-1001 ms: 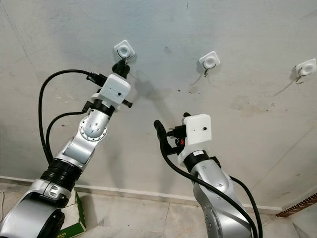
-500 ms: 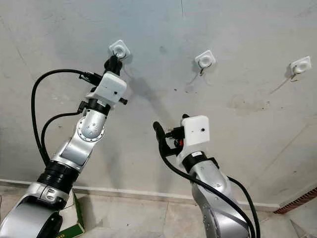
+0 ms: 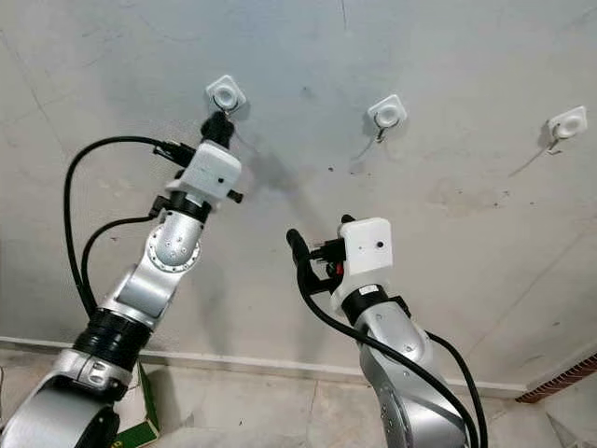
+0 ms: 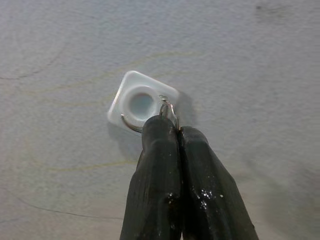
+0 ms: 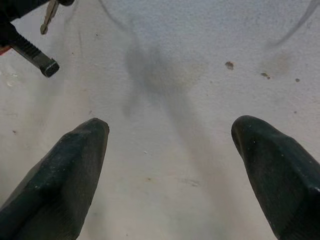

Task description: Hang keys on a hook

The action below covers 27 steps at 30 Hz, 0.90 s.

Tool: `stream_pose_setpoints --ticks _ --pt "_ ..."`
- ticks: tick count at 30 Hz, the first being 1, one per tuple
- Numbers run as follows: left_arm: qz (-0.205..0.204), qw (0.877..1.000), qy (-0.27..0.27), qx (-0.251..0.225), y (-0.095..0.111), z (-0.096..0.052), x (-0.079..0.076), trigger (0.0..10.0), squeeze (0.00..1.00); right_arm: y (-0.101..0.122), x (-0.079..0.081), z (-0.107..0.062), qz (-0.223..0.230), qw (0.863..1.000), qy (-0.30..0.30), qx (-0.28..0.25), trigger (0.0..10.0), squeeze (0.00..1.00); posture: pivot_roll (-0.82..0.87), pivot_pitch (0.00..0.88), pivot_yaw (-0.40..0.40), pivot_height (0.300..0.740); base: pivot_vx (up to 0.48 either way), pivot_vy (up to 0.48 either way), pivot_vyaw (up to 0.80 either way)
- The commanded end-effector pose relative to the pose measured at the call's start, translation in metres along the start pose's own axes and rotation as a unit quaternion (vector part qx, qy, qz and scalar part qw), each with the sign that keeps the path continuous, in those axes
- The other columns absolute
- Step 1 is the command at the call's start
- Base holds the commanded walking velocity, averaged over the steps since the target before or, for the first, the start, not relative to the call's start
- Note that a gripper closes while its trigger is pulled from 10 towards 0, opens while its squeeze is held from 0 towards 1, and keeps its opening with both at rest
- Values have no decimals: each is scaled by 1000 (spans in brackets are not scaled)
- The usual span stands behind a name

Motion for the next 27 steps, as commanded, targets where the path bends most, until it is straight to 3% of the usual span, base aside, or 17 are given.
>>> stream_pose_setpoints --ticks 1,7,14,17,27 --pt "1 1000 0 -14 8 0 0 10000 0 2 0 2 -2 1000 0 -4 10000 0 -1 12 -20 740 0 0 0" --pt "9 1000 4 -7 5 -5 1 10000 0 1 0 2 -2 1000 0 -4 10000 0 0 13 -21 740 0 0 0" --pt "54 997 58 8 0 1 29 10000 0 1 0 1 -2 1000 0 -4 10000 0 2 14 -22 740 0 0 0" --pt "56 996 65 15 -4 -1 32 10000 0 1 0 2 -2 1000 0 -4 10000 0 1 14 -23 740 0 0 0" --pt "64 997 27 36 -17 1 19 10000 0 0 0 1 -2 1000 1 -3 10000 0 -5 16 -24 740 0 0 0"
Point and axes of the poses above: a point about 5 cm out from each wrist's last joint towards the gripper, its own z axis pointing out of the wrist towards the gripper, its own y axis along the axis of the wrist's last joint, x = y × z, the point moved 6 cm from there along z, pointing out of the wrist towards the gripper, and after that the axes turned 10 degrees about z, right-handed, at the moved point
